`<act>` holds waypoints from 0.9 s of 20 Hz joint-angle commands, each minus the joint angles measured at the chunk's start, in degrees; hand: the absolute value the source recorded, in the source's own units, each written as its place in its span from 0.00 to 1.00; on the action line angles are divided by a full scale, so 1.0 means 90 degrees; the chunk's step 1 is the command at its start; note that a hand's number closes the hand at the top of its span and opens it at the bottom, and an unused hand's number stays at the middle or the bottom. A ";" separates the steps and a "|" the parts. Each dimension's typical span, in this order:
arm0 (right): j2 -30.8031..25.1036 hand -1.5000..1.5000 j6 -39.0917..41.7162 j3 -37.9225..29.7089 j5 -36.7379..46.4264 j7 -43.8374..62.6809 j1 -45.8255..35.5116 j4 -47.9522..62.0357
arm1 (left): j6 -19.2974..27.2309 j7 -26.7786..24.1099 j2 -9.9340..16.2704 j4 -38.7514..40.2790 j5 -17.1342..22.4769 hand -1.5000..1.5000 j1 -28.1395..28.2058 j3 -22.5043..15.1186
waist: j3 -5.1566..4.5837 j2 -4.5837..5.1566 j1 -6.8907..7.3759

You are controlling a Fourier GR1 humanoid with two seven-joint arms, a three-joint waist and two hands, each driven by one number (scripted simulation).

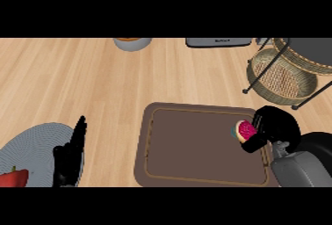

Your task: Pick the cupcake from the tray and place it in the tiered basket

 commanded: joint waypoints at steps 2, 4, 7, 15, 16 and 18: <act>-0.1764 1.00 0.0004 -0.1276 -0.1213 -0.2488 0.0735 -0.0433 | 0.0146 0.0037 -0.0115 0.0043 0.0023 0.50 0.0145 0.0044 | 0.0002 0.0052 -0.0242; -0.1997 1.00 0.0009 -0.2182 -0.1986 -0.2985 0.0718 -0.0505 | 0.0164 0.0212 -0.0152 -0.0084 0.0030 0.50 0.0083 -0.0008 | 0.0002 0.0029 -0.0287; -0.2395 1.00 0.0162 -0.3331 -0.2942 -0.3693 0.0996 -0.0570 | 0.0039 0.0010 -0.0078 -0.0038 0.0107 0.50 0.0240 0.0092 | -0.0016 0.0019 -0.0266; -0.3571 1.00 0.0990 -0.5932 -0.4574 -0.4598 0.1065 -0.0606 | -0.0175 -0.0280 -0.0066 0.0226 0.0034 0.50 0.0245 0.0075 | -0.0033 0.0061 -0.0007; -0.3684 1.00 0.1140 -0.6139 -0.4555 -0.4676 0.1326 -0.0729 | -0.0004 0.0194 -0.0129 -0.0140 -0.0088 0.50 0.0128 -0.0087 | -0.0027 0.0066 0.0046; -0.4104 1.00 0.1516 -0.6694 -0.4846 -0.4738 0.1245 -0.0418 | -0.0093 0.0201 -0.0093 -0.0193 -0.0107 0.50 0.0123 -0.0101 | -0.0029 0.0077 0.0108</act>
